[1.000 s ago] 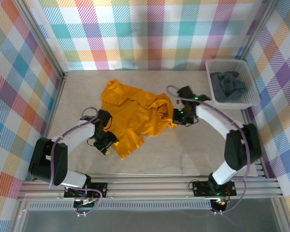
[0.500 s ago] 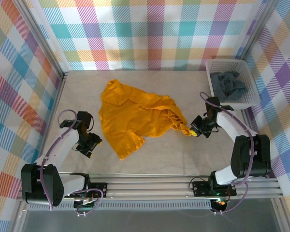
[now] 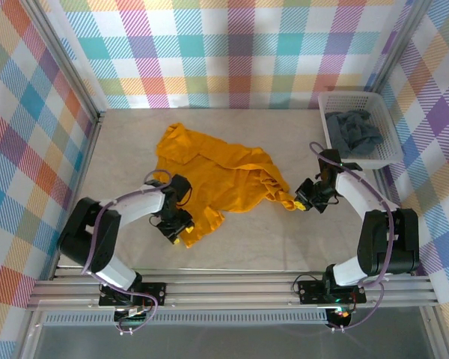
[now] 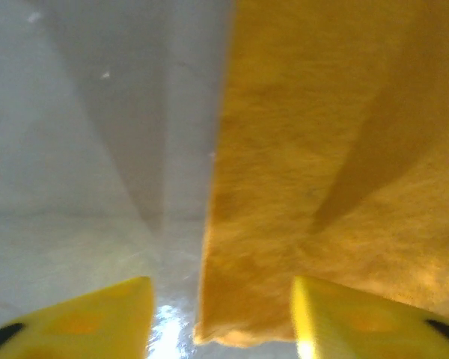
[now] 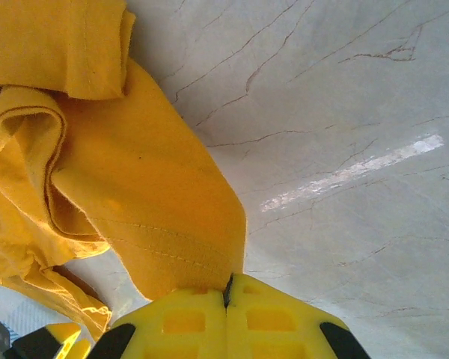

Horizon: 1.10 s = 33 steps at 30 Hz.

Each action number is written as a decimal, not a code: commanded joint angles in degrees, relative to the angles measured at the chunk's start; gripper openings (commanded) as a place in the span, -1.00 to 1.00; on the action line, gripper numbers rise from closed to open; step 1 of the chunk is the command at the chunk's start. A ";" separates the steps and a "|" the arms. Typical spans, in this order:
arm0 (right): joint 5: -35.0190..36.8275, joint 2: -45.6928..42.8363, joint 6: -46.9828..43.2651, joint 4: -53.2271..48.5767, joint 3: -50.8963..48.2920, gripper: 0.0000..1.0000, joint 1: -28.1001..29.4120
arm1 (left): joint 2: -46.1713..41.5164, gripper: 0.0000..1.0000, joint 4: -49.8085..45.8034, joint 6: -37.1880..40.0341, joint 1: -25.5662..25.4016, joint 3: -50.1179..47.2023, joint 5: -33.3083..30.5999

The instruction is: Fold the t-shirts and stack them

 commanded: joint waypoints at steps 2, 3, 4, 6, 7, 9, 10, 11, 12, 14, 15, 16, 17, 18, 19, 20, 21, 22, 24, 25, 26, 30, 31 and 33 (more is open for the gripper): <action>5.01 -3.06 3.70 -5.15 0.77 -1.00 -0.85 | 2.33 -0.94 -2.27 -0.74 -0.51 1.62 -8.92; 6.78 -3.83 4.60 -5.78 0.16 -1.00 -1.73 | 2.51 -1.00 -3.35 -0.38 -0.35 1.82 -10.68; 8.01 -4.60 5.58 -5.73 -0.94 -0.95 -2.85 | 2.56 -1.00 -4.25 -0.03 -0.34 2.10 -11.87; 7.48 -5.79 8.64 -4.02 -5.05 -0.72 -7.49 | 1.60 -1.00 -6.17 0.60 -0.24 2.17 -14.34; 5.91 -5.57 10.07 -3.09 -6.75 -0.66 -9.60 | 0.75 -1.00 -6.88 0.86 -0.03 1.89 -15.17; 2.21 -4.22 11.92 -0.36 -8.77 -0.45 -12.45 | -1.31 -1.00 -7.99 1.56 1.08 0.80 -16.09; 2.31 -4.10 11.87 -0.17 -8.31 -0.35 -12.45 | -2.50 -1.00 -8.51 1.84 1.70 0.23 -16.38; 3.16 -4.19 11.47 -0.65 -7.25 -0.28 -12.11 | -3.40 -1.00 -8.81 2.10 2.22 -0.18 -16.45; 4.72 -4.60 9.97 -1.57 -5.56 -0.22 -11.19 | -4.33 -1.00 -8.99 2.61 2.73 -0.60 -16.39; 11.05 -5.50 5.20 -5.21 -0.58 -0.14 -7.29 | -5.73 -1.00 -9.37 3.53 3.36 -0.77 -16.28; 14.68 -6.15 1.74 -6.22 1.77 -0.08 -4.09 | -6.36 -1.00 -9.47 3.98 3.51 -0.69 -16.31; 17.68 -6.69 -1.89 -6.26 3.43 -0.02 -0.03 | -6.88 -1.00 -9.54 4.27 3.64 -0.69 -16.20; 20.15 -6.59 -5.23 -6.10 4.58 0.04 3.85 | -7.22 -1.00 -9.64 4.43 3.77 -0.67 -16.19; 22.09 -5.58 -8.53 -5.99 5.72 0.10 8.44 | -7.61 -1.00 -9.69 4.67 4.02 -0.59 -16.12; 23.30 -3.68 -10.97 -6.24 6.75 0.14 12.26 | -7.89 -1.00 -9.74 4.71 4.12 -0.41 -16.05; 23.73 -1.32 -12.69 -6.35 7.70 0.16 14.80 | -8.15 -1.00 -9.74 4.80 4.30 -0.40 -16.06; 23.89 1.62 -14.63 -6.25 8.79 0.17 17.42 | -8.26 -1.00 -9.65 5.03 4.52 -0.27 -16.05; 24.51 4.38 -16.53 -5.73 9.88 0.18 20.04 | -8.28 -1.00 -9.56 5.26 4.65 -0.24 -15.91; 26.77 9.75 -18.71 -5.58 12.12 0.23 23.78 | -7.93 -1.00 -9.38 5.65 4.93 0.00 -15.60; 26.84 12.19 -18.59 -5.61 13.11 0.24 24.36 | -7.70 -1.00 -9.22 5.91 5.09 0.07 -15.46; 26.85 14.19 -17.86 -5.55 13.81 0.24 24.46 | -7.55 -1.00 -9.21 5.94 5.16 0.25 -15.42; 28.59 19.47 -17.54 -3.32 16.44 0.05 23.89 | -7.46 -1.00 -9.12 6.03 5.30 0.56 -15.31; 28.72 20.62 -17.47 -3.54 17.52 0.01 23.44 | -7.52 -1.00 -9.20 6.07 5.34 0.77 -15.38; 29.03 22.24 -17.42 -4.13 19.53 -0.19 22.83 | -7.57 -1.00 -9.71 6.28 5.38 1.22 -15.67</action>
